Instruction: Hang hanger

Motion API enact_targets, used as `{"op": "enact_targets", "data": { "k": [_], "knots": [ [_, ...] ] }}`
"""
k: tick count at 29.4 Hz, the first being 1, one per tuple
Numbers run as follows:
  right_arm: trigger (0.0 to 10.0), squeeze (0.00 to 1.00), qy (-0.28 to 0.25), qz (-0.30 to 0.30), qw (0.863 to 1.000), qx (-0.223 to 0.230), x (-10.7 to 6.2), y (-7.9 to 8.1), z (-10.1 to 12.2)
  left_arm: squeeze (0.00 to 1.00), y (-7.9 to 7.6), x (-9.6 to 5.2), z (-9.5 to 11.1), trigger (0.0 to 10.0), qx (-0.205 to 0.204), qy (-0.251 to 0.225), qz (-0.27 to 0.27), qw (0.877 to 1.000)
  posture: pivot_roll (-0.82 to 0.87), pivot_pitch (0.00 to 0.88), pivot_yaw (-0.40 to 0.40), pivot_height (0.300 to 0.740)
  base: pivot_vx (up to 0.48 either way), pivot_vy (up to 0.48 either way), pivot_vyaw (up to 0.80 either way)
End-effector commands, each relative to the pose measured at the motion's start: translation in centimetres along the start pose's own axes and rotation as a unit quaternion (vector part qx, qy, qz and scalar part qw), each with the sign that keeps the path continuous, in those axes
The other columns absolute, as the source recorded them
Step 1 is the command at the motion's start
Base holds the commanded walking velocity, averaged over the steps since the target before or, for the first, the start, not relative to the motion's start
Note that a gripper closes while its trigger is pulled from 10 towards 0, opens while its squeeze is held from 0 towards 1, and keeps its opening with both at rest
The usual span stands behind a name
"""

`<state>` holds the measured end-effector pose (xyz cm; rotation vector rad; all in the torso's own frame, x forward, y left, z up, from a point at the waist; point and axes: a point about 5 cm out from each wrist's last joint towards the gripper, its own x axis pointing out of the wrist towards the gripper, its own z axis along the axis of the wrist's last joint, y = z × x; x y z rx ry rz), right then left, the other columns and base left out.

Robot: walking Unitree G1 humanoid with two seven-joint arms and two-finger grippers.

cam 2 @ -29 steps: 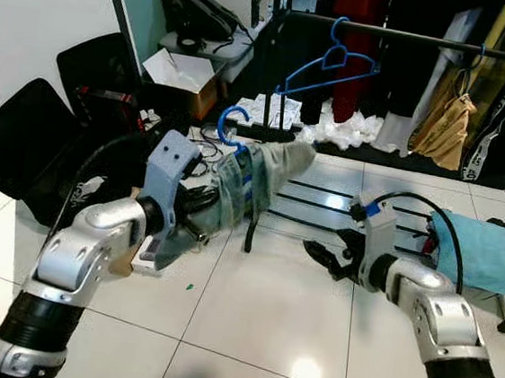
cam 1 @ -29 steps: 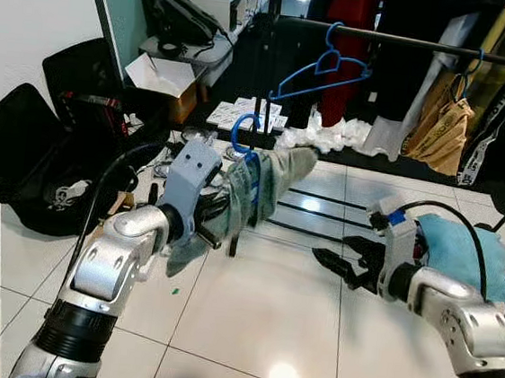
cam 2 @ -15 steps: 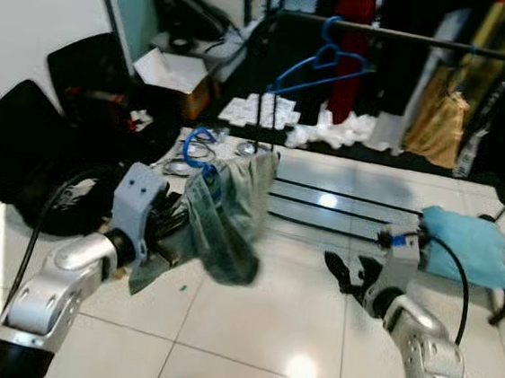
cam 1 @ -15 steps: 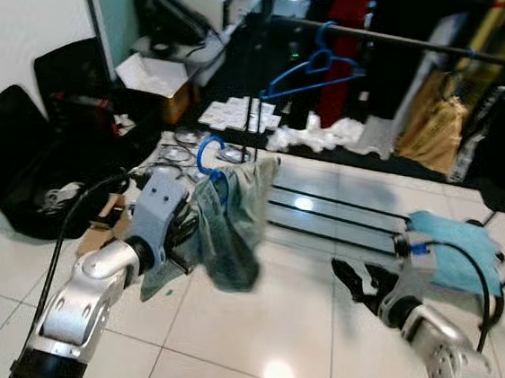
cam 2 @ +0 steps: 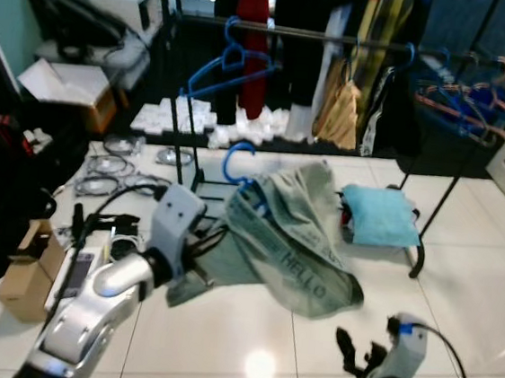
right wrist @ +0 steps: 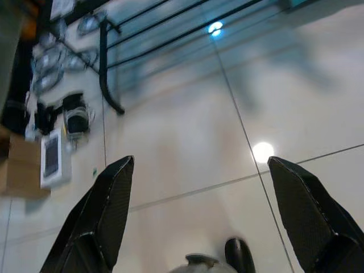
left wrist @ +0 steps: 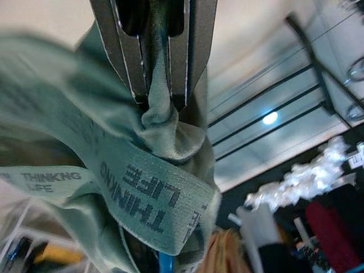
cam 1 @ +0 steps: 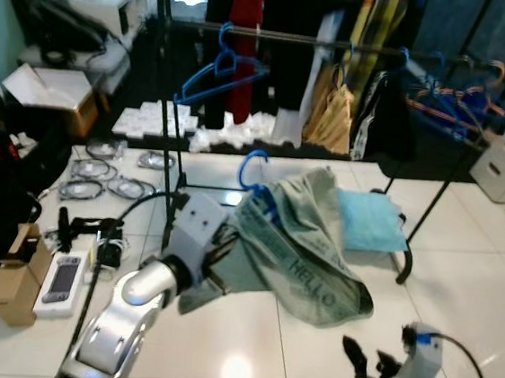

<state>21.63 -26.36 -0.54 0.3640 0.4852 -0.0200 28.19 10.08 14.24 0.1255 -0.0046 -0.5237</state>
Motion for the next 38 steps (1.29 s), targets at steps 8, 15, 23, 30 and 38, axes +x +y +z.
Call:
{"op": "enact_targets", "data": {
  "k": [8,15,23,30,38],
  "knots": [
    [10.0,0.0,-0.009,-0.003,1.0,0.003,0.3,-0.4,0.2,0.0,-1.0,1.2,1.0,10.0,0.008,-0.023,-0.008,1.0,-0.08,0.084,-0.014,0.74,0.48,0.0,-0.8],
    [10.0,0.0,-0.022,0.007,1.0,-0.003,0.4,-0.1,0.4,0.0,-1.3,2.1,2.0,10.0,0.013,-0.035,0.0,0.999,-0.08,0.079,-0.011,0.74,0.48,0.0,-0.15],
    [10.0,0.0,-0.025,0.012,1.0,-0.005,0.5,0.0,0.5,0.0,-0.1,2.7,2.7,10.0,0.039,-0.03,0.044,0.998,-0.08,0.082,-0.005,0.74,0.451,0.0,0.0],
    [10.0,0.0,-0.028,0.019,0.999,-0.007,0.6,0.3,0.4,0.0,2.1,2.6,2.7,10.0,0.067,0.0,0.108,0.992,-0.08,0.088,0.004,0.74,0.346,0.0,0.0],
    [10.0,0.0,-0.028,0.021,0.999,-0.004,0.5,0.3,0.3,0.0,-0.4,1.7,5.5,10.0,-0.014,-0.102,-0.044,0.994,-0.08,0.094,0.001,0.74,0.103,0.0,0.0]
  ]
}}
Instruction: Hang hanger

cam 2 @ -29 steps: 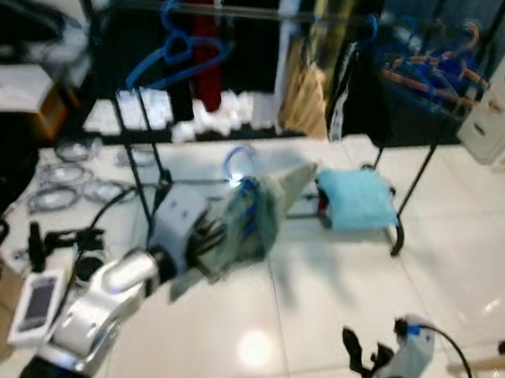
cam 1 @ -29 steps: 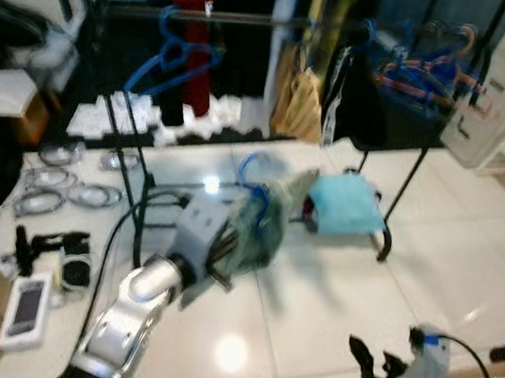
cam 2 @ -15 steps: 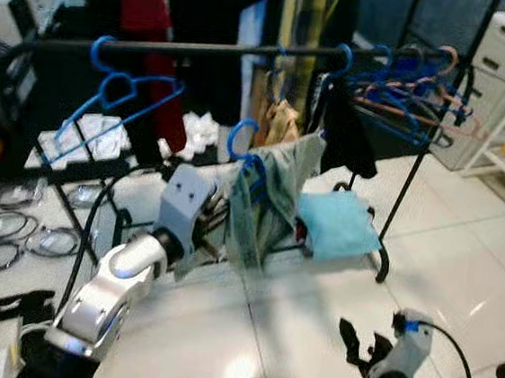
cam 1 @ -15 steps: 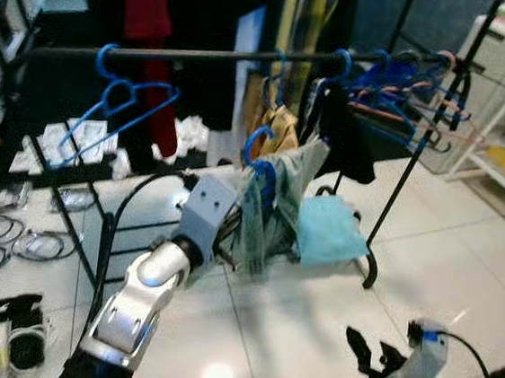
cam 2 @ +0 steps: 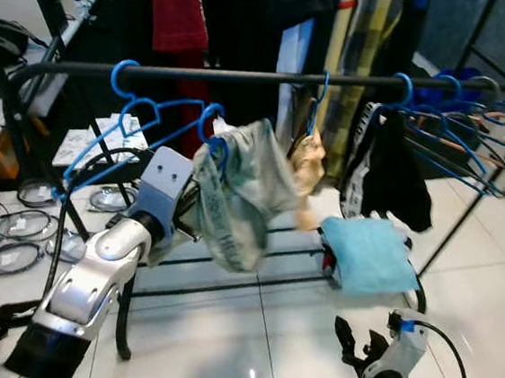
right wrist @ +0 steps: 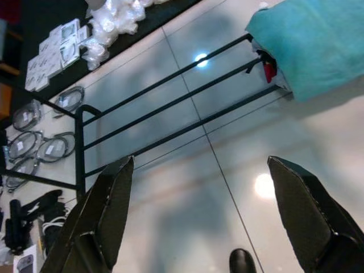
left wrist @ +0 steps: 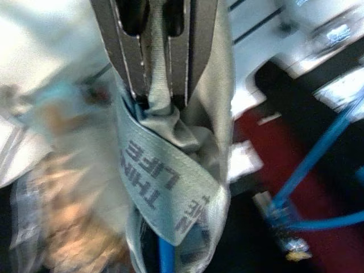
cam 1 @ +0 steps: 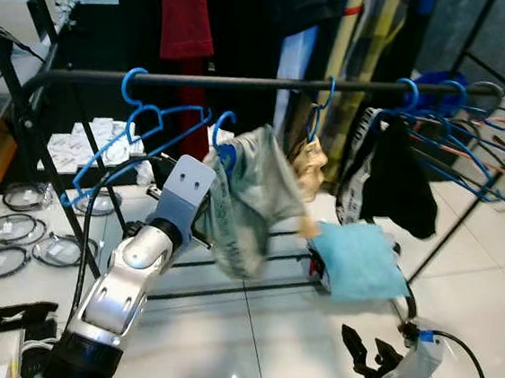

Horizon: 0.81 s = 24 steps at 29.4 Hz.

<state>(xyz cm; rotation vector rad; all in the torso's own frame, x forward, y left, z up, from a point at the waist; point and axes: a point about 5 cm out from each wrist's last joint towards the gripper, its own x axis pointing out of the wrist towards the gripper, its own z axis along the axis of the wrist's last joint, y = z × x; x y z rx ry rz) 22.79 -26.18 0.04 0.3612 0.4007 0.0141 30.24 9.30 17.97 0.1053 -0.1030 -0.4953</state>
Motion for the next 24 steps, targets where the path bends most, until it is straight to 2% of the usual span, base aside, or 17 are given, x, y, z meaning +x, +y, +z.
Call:
{"op": "enact_targets", "data": {
  "k": [1,2,4,5,6,8,10,12,16,19,21,24],
  "knots": [
    [10.0,0.0,0.011,-0.002,1.0,0.004,-0.3,-0.1,-0.6,0.0,-1.4,-0.6,2.4,10.0,-0.014,-0.065,-0.088,0.994,-0.07,0.094,0.0,0.74,0.0,0.0,0.0],
    [10.0,0.0,0.011,-0.002,1.0,0.004,-0.3,-0.1,-0.6,0.0,-1.4,-0.6,2.4,10.0,-0.014,-0.065,-0.088,0.994,-0.07,0.094,0.0,0.74,0.0,0.0,0.0],
    [10.0,0.0,0.012,-0.002,1.0,0.004,-0.3,-0.1,-0.6,0.0,-0.5,-0.5,2.1,10.0,0.031,-0.04,-0.076,0.996,-0.07,0.093,-0.001,0.74,0.0,0.0,0.0],
    [10.0,0.0,0.012,-0.002,1.0,0.004,-0.3,-0.1,-0.6,0.0,-0.5,-0.5,2.1,10.0,0.031,-0.04,-0.076,0.996,-0.07,0.093,-0.001,0.74,0.0,0.0,0.0],
    [10.0,0.0,0.012,-0.002,1.0,0.004,-0.3,-0.2,-0.5,0.0,0.2,-0.2,1.8,10.0,0.052,-0.025,-0.05,0.997,-0.07,0.093,-0.001,0.74,0.0,0.0,0.0],
    [10.0,0.0,0.012,-0.002,1.0,0.004,-0.3,-0.2,-0.5,0.0,0.8,0.3,1.3,10.0,0.058,-0.001,-0.012,0.998,-0.08,0.094,0.002,0.74,0.0,0.0,0.0],
    [10.0,0.0,0.011,-0.003,1.0,0.003,-0.3,-0.2,-0.5,0.0,0.8,0.8,0.9,10.0,0.047,0.02,0.019,0.999,-0.08,0.095,0.003,0.74,0.0,0.0,0.0],
    [10.0,0.0,0.011,-0.003,1.0,0.003,-0.3,-0.2,-0.5,0.0,0.8,0.8,0.9,10.0,0.047,0.02,0.019,0.999,-0.08,0.095,0.003,0.74,0.0,0.0,0.0],
    [10.0,0.0,0.011,-0.004,1.0,0.003,-0.4,-0.1,-0.6,0.0,0.3,1.6,-0.4,10.0,0.053,0.061,0.064,0.995,-0.08,0.097,0.002,0.74,0.0,0.0,0.0],
    [10.0,0.0,0.011,-0.004,1.0,0.003,-0.4,-0.1,-0.6,0.0,0.1,1.8,-0.6,10.0,0.044,0.066,0.065,0.995,-0.08,0.099,0.002,0.74,0.0,0.0,0.0],
    [10.0,0.0,0.012,-0.003,1.0,0.004,-0.4,0.0,-0.7,0.0,-0.5,2.4,-0.5,10.0,0.016,0.062,0.057,0.996,-0.09,0.099,0.006,0.74,0.0,0.0,0.0],
    [10.0,0.0,0.012,-0.004,1.0,0.005,-0.4,0.0,-0.7,0.0,-1.0,3.2,-0.2,10.0,0.003,0.052,0.051,0.997,-0.09,0.098,0.009,0.74,0.0,0.0,0.0]
  ]
}}
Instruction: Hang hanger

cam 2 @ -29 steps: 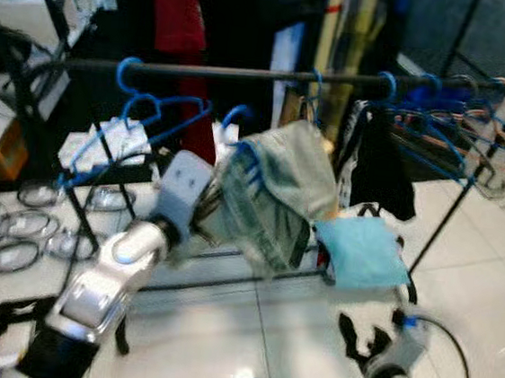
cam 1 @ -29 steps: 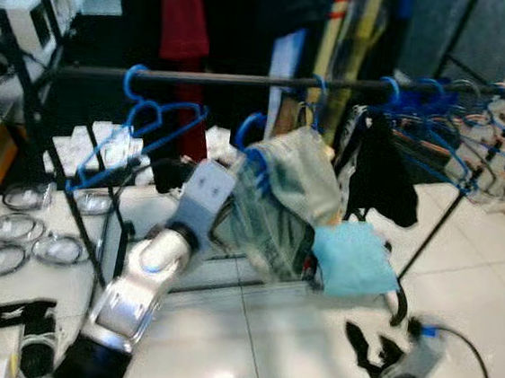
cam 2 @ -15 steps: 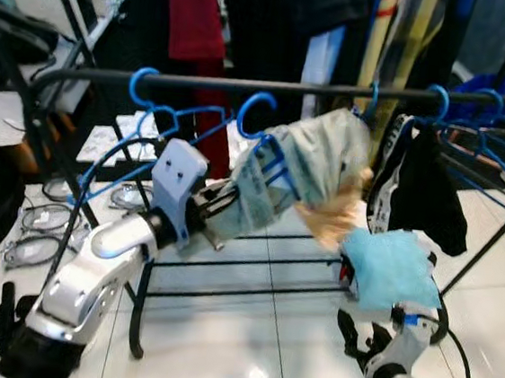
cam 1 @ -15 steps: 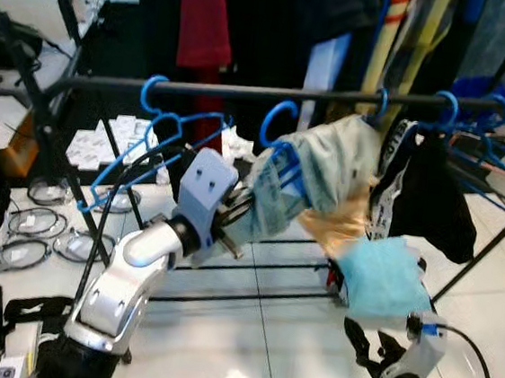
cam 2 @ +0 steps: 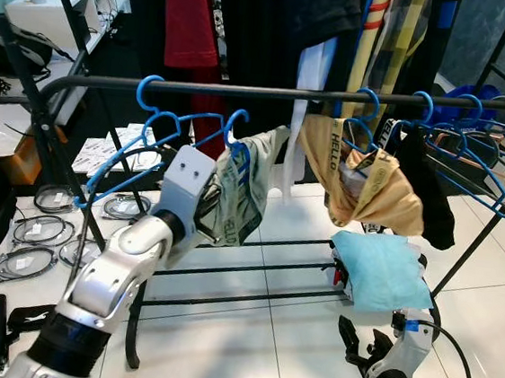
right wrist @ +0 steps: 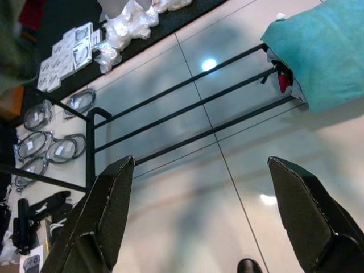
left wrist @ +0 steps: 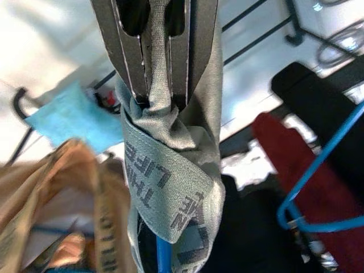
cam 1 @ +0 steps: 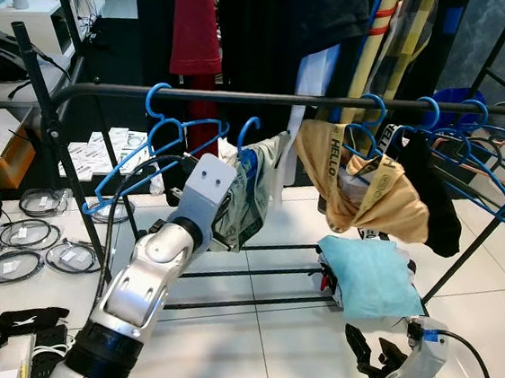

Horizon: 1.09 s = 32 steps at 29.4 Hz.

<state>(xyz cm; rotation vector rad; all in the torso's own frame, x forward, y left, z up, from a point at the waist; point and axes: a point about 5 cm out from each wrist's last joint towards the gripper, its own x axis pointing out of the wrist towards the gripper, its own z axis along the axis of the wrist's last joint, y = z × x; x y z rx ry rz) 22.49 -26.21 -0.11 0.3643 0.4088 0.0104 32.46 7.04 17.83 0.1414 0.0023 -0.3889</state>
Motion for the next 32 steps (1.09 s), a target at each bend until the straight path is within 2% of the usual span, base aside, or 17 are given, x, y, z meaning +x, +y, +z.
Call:
{"op": "enact_targets", "data": {
  "k": [1,4,5,6,14,21,27,32],
  "knots": [
    [10.0,0.0,0.008,-0.002,1.0,0.003,-0.2,0.1,-0.5,0.0,-0.1,0.1,0.1,10.0,-0.004,-0.005,0.001,1.0,-0.09,0.098,0.009,0.74,0.0,0.0,0.0],
    [10.0,0.0,0.008,-0.002,1.0,0.003,-0.2,0.1,-0.5,0.0,-0.2,0.4,0.2,10.0,-0.003,-0.005,0.004,1.0,-0.09,0.098,0.011,0.74,0.0,0.0,0.0],
    [10.0,0.0,0.007,-0.004,1.0,0.003,-0.1,0.1,-0.5,0.0,0.1,1.7,0.6,10.0,-0.007,-0.005,0.02,1.0,-0.09,0.099,0.015,0.74,0.0,0.0,0.0],
    [10.0,0.0,0.007,-0.004,1.0,0.003,-0.1,0.1,-0.5,0.0,0.2,2.2,0.6,10.0,-0.01,-0.004,0.027,1.0,-0.09,0.099,0.015,0.74,0.0,0.0,0.0],
    [10.0,0.0,0.007,-0.006,1.0,0.005,-0.1,0.2,-0.6,0.0,1.6,4.0,0.5,10.0,-0.025,0.017,0.077,0.997,-0.1,0.105,0.023,0.74,0.0,0.0,0.0],
    [10.0,0.0,0.007,-0.006,1.0,0.007,-0.2,0.2,-0.7,0.0,2.5,4.4,0.7,10.0,-0.032,0.017,0.099,0.994,-0.1,0.106,0.028,0.74,0.0,0.0,0.0],
    [10.0,0.0,0.008,-0.007,1.0,0.009,-0.2,0.3,-0.9,0.0,3.7,4.9,2.5,10.0,-0.026,-0.027,0.116,0.993,-0.1,0.103,0.033,0.74,0.0,0.0,0.0],
    [10.0,0.0,0.009,-0.006,1.0,0.01,-0.3,0.2,-1.0,0.0,4.1,4.9,2.5,10.0,-0.025,-0.027,0.126,0.991,-0.1,0.102,0.031,0.74,0.0,0.0,0.0]
  ]
}}
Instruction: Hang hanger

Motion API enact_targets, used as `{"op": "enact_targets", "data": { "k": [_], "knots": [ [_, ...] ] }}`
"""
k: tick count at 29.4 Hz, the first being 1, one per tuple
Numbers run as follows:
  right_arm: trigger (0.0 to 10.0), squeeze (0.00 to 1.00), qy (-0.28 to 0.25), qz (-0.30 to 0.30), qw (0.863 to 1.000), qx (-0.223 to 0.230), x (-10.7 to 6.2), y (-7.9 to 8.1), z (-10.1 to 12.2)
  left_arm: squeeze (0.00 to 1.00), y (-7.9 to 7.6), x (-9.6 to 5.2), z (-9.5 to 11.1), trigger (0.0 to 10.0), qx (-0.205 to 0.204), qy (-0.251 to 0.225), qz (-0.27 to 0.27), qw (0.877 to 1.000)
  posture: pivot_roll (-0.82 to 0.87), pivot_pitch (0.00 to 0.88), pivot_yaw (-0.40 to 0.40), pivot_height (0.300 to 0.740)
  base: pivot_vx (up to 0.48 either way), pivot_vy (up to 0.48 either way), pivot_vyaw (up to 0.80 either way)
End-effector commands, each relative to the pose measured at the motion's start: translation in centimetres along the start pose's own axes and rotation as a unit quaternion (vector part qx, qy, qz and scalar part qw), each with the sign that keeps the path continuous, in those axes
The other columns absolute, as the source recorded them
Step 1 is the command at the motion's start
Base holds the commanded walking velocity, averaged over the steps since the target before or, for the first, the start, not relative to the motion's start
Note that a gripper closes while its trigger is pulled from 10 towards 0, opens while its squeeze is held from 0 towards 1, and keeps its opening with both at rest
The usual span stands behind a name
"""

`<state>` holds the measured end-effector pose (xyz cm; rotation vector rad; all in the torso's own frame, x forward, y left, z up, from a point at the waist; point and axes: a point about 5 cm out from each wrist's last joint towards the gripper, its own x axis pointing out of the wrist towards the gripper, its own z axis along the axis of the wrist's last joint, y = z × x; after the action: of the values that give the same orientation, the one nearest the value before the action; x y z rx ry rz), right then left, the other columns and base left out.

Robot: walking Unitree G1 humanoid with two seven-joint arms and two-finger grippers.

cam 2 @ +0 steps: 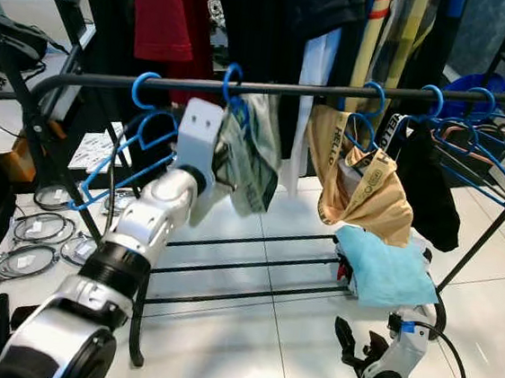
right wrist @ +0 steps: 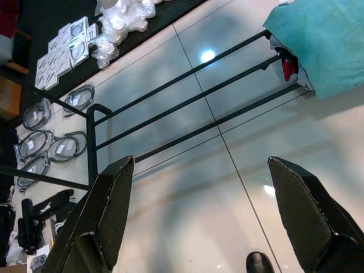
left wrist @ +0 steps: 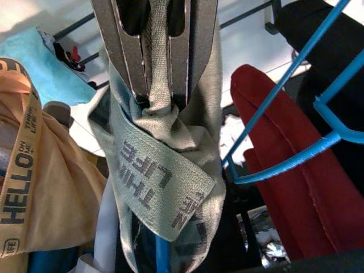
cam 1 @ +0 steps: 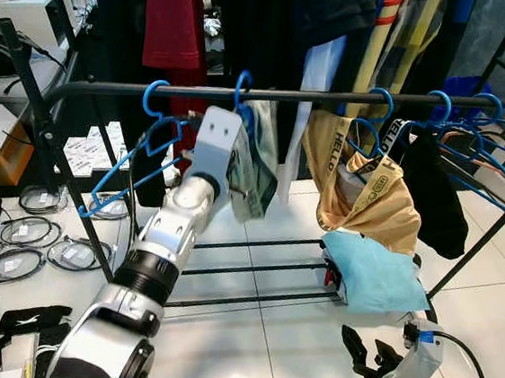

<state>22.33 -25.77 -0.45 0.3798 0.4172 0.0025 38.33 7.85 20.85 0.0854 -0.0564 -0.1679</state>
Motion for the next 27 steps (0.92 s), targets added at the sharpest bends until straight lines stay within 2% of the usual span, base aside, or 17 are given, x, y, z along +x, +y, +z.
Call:
{"op": "enact_targets", "data": {
  "k": [1,7,9,14,21,22,24,25,27],
  "knots": [
    [10.0,0.0,0.006,-0.003,1.0,0.002,-0.3,-0.1,-0.5,0.0,0.9,0.0,-0.3,10.0,-0.005,0.001,0.02,1.0,-0.1,0.101,0.031,0.74,0.0,0.0,0.0],
    [10.0,0.0,0.007,-0.003,1.0,0.003,-0.3,-0.1,-0.5,0.0,1.5,0.2,-0.4,10.0,-0.011,-0.004,0.035,0.999,-0.1,0.105,0.032,0.74,0.0,0.0,0.0],
    [10.0,0.0,0.007,-0.003,1.0,0.003,-0.3,-0.1,-0.5,0.0,1.7,0.2,-0.8,10.0,-0.006,0.006,0.044,0.999,-0.1,0.107,0.033,0.74,0.0,0.0,0.0],
    [10.0,0.0,0.006,-0.006,1.0,0.004,-0.3,-0.1,-0.5,0.0,2.6,0.2,-2.9,10.0,0.004,0.07,0.08,0.994,-0.1,0.111,0.035,0.74,0.0,0.0,0.0],
    [10.0,0.0,0.006,-0.007,1.0,0.005,-0.3,-0.1,-0.4,0.0,2.2,0.0,-3.9,10.0,0.006,0.09,0.071,0.993,-0.1,0.111,0.033,0.74,0.0,0.0,0.0],
    [10.0,0.0,0.007,-0.007,1.0,0.005,-0.2,-0.2,-0.4,0.14,1.7,-0.1,-3.9,10.0,-0.001,0.081,0.054,0.995,-0.1,0.11,0.032,0.74,0.0,0.0,0.0],
    [10.0,0.0,0.007,-0.007,1.0,0.005,-0.2,-0.2,-0.4,0.14,1.5,-0.1,-3.8,10.0,-0.004,0.076,0.046,0.996,-0.1,0.11,0.032,0.74,0.0,0.0,0.0],
    [10.0,0.0,0.007,-0.007,1.0,0.005,-0.2,-0.2,-0.4,1.0,1.2,-0.2,-3.7,10.0,-0.009,0.066,0.034,0.997,-0.1,0.109,0.031,0.74,0.0,0.0,0.0],
    [10.0,0.0,0.008,-0.007,1.0,0.006,-0.2,-0.2,-0.4,1.0,1.0,-0.2,-3.5,10.0,-0.013,0.057,0.024,0.998,-0.1,0.108,0.03,0.74,0.0,0.0,0.0]
  ]
}}
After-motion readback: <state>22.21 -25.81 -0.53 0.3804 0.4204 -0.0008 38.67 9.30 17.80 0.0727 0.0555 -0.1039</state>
